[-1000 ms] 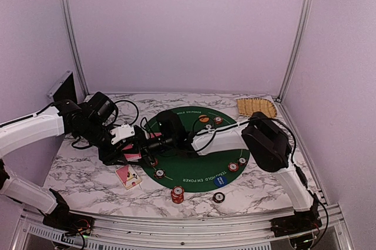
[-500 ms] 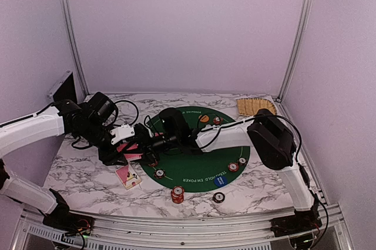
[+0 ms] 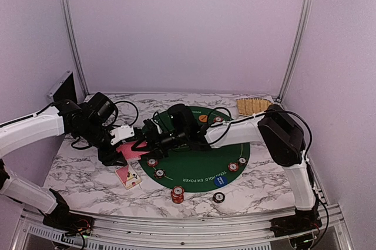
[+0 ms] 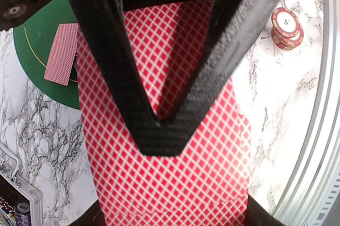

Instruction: Distribute texas hold em gaming equipment

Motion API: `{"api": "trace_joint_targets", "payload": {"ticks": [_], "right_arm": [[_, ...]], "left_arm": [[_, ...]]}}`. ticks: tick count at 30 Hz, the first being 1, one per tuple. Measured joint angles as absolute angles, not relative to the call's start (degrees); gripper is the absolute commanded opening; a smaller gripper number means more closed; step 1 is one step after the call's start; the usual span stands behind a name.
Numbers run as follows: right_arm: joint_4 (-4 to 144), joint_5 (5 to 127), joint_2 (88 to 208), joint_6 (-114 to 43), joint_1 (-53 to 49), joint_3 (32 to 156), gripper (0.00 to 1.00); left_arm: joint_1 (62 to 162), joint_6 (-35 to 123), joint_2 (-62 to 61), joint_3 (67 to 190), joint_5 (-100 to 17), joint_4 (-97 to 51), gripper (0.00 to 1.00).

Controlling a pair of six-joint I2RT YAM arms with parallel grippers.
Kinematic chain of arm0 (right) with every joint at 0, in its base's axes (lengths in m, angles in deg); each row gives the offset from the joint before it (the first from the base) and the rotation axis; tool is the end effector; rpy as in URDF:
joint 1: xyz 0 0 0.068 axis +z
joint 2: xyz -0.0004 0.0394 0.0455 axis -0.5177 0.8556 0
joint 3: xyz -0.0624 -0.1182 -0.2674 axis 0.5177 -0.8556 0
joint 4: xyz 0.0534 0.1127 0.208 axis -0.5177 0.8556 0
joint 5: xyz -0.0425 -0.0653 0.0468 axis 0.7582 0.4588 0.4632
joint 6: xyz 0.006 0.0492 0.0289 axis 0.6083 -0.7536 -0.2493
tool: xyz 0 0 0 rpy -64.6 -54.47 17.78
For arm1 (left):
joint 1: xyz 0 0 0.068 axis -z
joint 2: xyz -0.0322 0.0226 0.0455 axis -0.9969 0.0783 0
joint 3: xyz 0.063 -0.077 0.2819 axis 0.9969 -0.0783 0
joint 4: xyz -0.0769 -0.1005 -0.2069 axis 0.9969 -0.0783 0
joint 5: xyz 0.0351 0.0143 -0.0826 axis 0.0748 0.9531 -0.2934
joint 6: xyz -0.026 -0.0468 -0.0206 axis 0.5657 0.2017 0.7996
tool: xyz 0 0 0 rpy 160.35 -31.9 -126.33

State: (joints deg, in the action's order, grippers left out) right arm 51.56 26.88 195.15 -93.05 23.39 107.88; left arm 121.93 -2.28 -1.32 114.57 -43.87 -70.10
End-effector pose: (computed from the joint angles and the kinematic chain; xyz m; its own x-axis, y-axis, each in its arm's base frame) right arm 0.2705 0.4312 0.2108 -0.9493 -0.2685 -0.1639 -0.2210 0.1987 0.9548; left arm 0.1797 -0.1420 0.2886 -0.2080 0.8481 -0.4874 0.9399 0.3112 0.1404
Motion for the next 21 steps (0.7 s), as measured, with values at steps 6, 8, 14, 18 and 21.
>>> {"api": "trace_joint_targets", "payload": {"ticks": [6,8,14,18,21], "right_arm": [[52.18,27.64,192.77,-92.46,22.4,105.24,0.31],[52.53,27.71,192.13,-92.2,22.19,104.69,0.25],[53.18,27.86,189.71,-91.83,21.73,102.14,0.13],[53.73,27.97,188.26,-91.48,21.12,100.67,0.09],[54.76,27.93,187.13,-90.89,20.15,100.13,0.08]], "left_arm": [[121.93,-2.3,-1.34,114.57,-43.76,-70.3,0.0],[121.93,-2.3,-1.34,114.57,-43.76,-70.3,0.0],[121.93,-2.3,-1.34,114.57,-43.72,-70.3,0.0],[121.93,-2.28,-1.34,114.57,-43.72,-70.28,0.0],[121.93,-2.28,-1.34,114.57,-43.72,-70.28,0.0]]}}
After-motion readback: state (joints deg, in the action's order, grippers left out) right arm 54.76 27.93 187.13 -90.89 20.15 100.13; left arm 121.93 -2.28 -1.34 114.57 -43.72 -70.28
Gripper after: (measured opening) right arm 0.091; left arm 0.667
